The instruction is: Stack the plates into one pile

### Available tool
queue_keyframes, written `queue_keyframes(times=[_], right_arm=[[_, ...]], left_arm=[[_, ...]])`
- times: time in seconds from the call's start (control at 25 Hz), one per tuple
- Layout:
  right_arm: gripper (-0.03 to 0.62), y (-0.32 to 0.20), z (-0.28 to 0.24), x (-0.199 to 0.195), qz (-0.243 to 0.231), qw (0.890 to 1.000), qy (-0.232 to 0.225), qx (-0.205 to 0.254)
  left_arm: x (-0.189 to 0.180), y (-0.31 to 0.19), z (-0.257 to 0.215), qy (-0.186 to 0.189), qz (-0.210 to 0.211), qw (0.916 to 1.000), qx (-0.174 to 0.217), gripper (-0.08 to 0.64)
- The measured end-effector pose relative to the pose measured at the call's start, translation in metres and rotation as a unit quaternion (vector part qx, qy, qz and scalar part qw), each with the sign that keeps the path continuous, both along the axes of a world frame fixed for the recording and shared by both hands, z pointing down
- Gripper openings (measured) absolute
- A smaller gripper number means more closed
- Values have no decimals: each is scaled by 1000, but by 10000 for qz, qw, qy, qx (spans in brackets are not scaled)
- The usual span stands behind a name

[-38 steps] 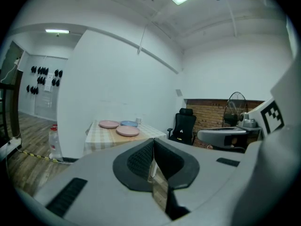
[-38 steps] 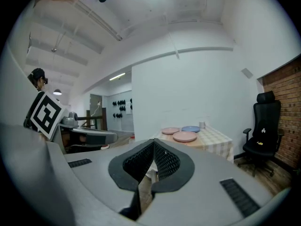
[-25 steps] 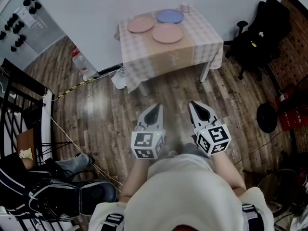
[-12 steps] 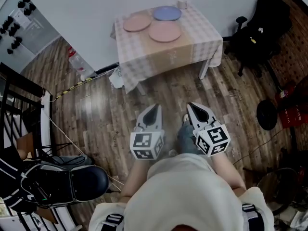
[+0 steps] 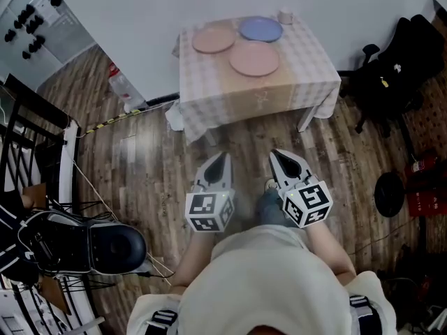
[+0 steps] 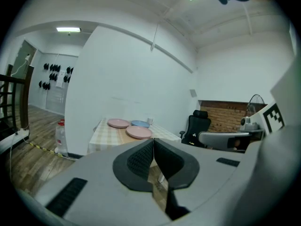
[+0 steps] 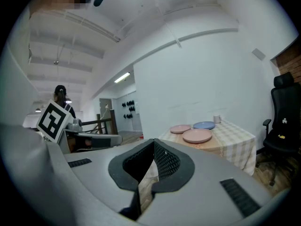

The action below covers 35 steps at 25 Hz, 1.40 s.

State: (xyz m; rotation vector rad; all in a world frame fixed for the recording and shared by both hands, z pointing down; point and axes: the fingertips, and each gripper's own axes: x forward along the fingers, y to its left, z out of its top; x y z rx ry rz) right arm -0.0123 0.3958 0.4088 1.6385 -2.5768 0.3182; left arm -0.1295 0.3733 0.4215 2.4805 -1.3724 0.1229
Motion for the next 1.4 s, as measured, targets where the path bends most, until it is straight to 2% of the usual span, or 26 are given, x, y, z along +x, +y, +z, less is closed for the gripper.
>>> queue_keyframes(times=[0.68,0.96,1.4], right_arm=[[0,-143,-6,60,-384,9993,5,-37],[0,-191,-6,81,-604,9979,-194,-118],[0,-252,-7,106,-977,9951,-122,-98]], left_arm=[[58,-125,-7,-89,-340,9994,-73,3],[76,-165,-7,-157,-605,9980,-130,3],[95,-216,-2,-47,-1109,9936,-222,3]])
